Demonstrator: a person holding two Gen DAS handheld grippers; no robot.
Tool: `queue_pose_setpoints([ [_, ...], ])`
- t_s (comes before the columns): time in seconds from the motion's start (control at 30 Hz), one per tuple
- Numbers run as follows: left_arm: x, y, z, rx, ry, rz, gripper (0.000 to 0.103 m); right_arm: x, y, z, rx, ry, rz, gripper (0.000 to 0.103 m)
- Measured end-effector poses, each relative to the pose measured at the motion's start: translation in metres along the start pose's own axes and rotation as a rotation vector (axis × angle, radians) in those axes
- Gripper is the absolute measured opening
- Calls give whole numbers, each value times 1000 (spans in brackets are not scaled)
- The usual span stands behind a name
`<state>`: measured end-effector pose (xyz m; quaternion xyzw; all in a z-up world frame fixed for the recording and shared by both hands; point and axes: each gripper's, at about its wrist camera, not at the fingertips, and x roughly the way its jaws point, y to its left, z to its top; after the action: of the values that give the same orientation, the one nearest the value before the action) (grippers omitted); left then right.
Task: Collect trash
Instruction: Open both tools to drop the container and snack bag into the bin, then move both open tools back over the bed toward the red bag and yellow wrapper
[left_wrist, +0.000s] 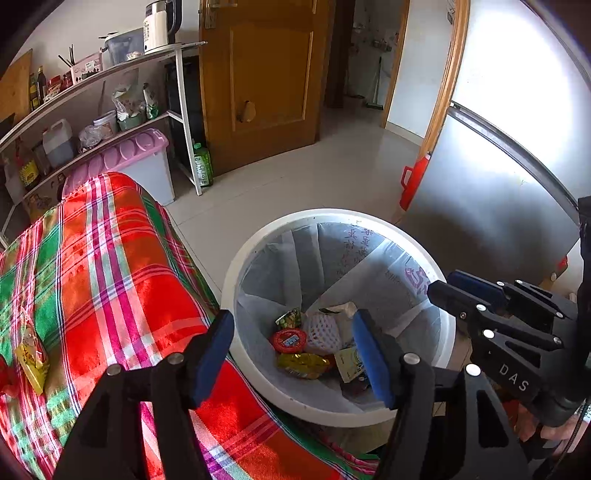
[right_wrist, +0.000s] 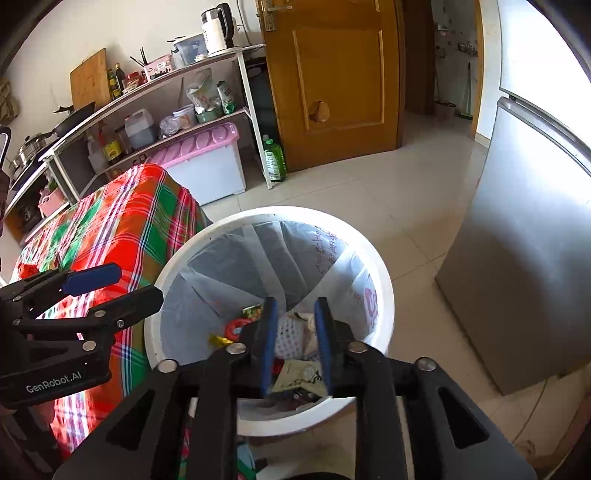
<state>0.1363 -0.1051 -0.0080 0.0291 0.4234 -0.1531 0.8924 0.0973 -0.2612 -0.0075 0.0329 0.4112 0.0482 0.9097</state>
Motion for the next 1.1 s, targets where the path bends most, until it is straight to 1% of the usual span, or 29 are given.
queue_pose_setpoints([
  [0.23,-18,14,-2,-39,-26,12,72,-14,12,4,-9,-34,12,36],
  [0.37,-33,25,-6,-58,-50,21,73,-22,24,6,-27,-55,24,43],
  [0.53,-48,46,-12,-96,-70,46,75,-30,44,9,-53,-75,44,47],
  [0.6,-55,55,-15,-110,-78,66,75,-31,51,9,-61,-84,52,50],
  [0.77,-74,84,-26,-156,-100,103,78,-31,78,12,-81,-94,98,53],
  [1.03,-100,136,-48,-239,-112,188,78,-23,129,15,-135,-84,177,54],
  [1.1,-105,150,-55,-260,-112,223,79,-22,141,15,-150,-82,194,55],
])
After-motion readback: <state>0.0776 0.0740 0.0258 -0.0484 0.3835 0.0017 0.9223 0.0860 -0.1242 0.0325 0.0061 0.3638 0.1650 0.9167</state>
